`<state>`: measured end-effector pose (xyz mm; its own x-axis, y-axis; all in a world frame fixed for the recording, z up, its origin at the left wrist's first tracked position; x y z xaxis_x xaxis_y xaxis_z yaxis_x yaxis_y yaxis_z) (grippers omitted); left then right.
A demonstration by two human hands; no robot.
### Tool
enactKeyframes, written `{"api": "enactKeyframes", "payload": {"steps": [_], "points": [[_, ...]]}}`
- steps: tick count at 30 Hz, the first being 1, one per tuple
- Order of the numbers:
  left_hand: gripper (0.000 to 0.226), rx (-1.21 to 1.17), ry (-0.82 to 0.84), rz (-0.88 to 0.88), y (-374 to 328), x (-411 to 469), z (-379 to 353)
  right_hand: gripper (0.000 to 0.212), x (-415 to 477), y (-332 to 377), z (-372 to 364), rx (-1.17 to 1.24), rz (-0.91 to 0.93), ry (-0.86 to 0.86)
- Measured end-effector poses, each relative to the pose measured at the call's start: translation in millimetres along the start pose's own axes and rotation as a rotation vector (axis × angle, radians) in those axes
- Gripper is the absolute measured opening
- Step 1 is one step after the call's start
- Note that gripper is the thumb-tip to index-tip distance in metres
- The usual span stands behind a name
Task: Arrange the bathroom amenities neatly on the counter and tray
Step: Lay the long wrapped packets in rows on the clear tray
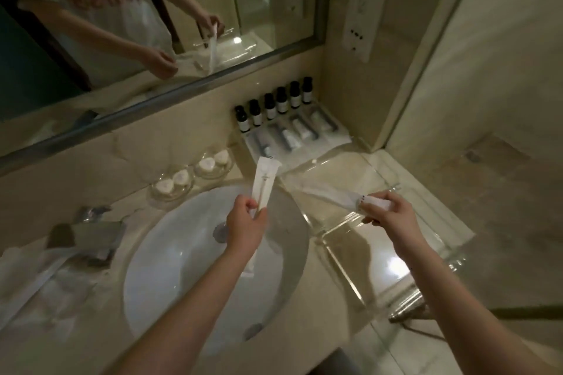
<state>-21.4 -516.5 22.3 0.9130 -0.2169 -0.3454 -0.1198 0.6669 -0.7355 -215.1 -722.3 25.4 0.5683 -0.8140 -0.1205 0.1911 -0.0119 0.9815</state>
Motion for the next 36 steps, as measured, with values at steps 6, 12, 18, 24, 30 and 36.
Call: {"api": "enactKeyframes", "payload": {"steps": [6,12,18,24,30,36], "points": [[0.017,0.054,0.078,-0.057,-31,13,-35,0.015,65,-5,24,0.037,-0.055,-0.145],[0.017,0.134,0.098,-0.104,-42,32,-45,0.040,144,-12,2,-0.069,-0.135,0.035],[0.020,0.147,0.062,-0.110,-43,46,-43,0.072,182,-37,-21,-0.330,-0.139,0.079],[0.023,0.113,0.050,-0.075,-37,49,-44,0.059,176,-45,-28,-0.676,0.145,0.001],[0.020,0.125,0.082,-0.109,-40,48,-49,0.037,168,-61,-36,-0.729,0.327,0.038],[0.020,0.152,0.110,-0.132,-50,48,-50,0.034,161,-54,-29,-0.708,0.339,0.001]]}}
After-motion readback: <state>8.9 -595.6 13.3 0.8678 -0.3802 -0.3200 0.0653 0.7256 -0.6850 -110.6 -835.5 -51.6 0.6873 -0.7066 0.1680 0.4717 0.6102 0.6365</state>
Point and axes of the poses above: each hand's wrist, its own x-axis towards the middle knuckle, its own z-axis out of the back of the hand, y = z × x, the point moved 4 cm from there along x, towards the middle knuckle, and after that the axes turned 11 degrees about z, right-handed, at the moved point
